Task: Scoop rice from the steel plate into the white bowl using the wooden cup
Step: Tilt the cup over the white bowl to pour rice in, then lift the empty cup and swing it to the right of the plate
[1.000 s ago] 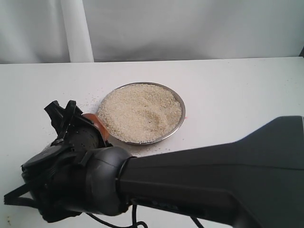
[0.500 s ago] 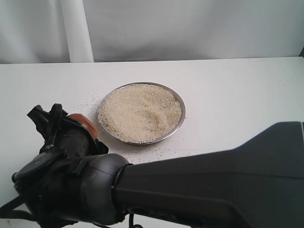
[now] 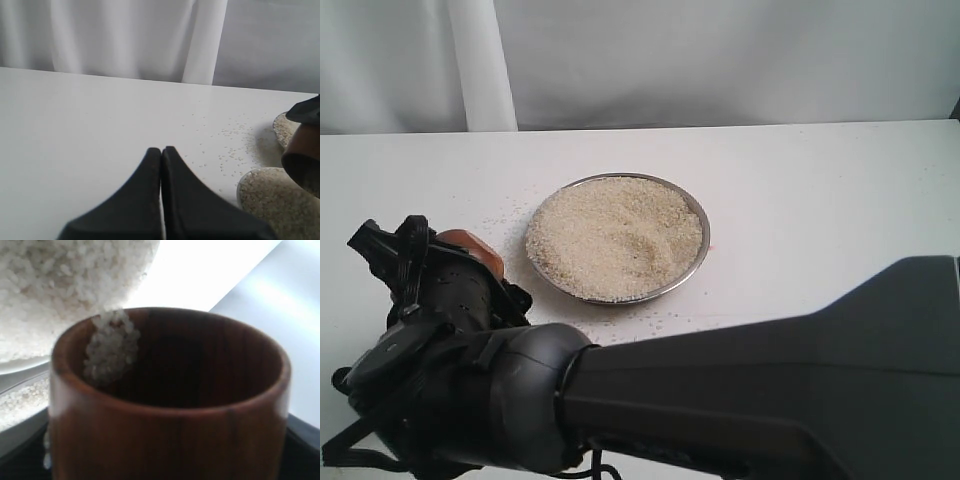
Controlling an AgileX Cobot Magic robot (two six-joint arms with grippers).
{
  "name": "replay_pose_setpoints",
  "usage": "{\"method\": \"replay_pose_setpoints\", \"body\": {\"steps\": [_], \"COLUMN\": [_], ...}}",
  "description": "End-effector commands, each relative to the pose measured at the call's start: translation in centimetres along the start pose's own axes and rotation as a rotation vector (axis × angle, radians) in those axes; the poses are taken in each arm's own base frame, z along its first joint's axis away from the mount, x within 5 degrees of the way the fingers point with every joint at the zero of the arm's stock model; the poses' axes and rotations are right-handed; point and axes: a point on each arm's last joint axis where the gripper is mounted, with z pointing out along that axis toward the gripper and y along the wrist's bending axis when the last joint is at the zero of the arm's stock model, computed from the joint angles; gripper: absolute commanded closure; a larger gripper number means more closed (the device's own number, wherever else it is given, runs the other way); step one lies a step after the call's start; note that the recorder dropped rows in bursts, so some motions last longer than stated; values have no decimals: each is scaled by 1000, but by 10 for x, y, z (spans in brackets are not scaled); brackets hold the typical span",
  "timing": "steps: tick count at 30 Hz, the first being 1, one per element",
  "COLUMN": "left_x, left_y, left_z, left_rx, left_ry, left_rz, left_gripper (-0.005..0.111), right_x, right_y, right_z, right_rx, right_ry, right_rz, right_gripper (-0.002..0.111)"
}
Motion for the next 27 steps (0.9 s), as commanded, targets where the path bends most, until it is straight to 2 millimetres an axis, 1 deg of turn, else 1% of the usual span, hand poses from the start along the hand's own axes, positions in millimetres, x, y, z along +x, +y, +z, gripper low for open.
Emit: {"method": "replay_pose_setpoints", "body": {"steps": [1, 4, 8, 13, 24, 27], "left_x": [0, 0, 0, 0, 0, 0], "left_y": [-1, -1, -1, -1, -1, -1], "left_z": [0, 0, 0, 0, 0, 0], "left_rx": [8, 8, 8, 8, 8, 8], "left_ry": [-4, -4, -4, -4, -4, -4], "left_rz": [-8, -8, -8, -8, -8, -8], "left_gripper": [107, 107, 107, 107, 107, 107], "right_x": [8, 15, 18, 22, 22, 22], "right_y": [-7, -6, -6, -13, -12, -11], "right_z": [0, 5, 6, 5, 4, 4], "right_rx": [39, 33, 36, 106, 88, 80], "right_ry": [7, 24, 50, 101, 116, 111], "right_rz": [-17, -14, -26, -113, -270, -215], "right_gripper": [108, 108, 108, 108, 108, 108]}}
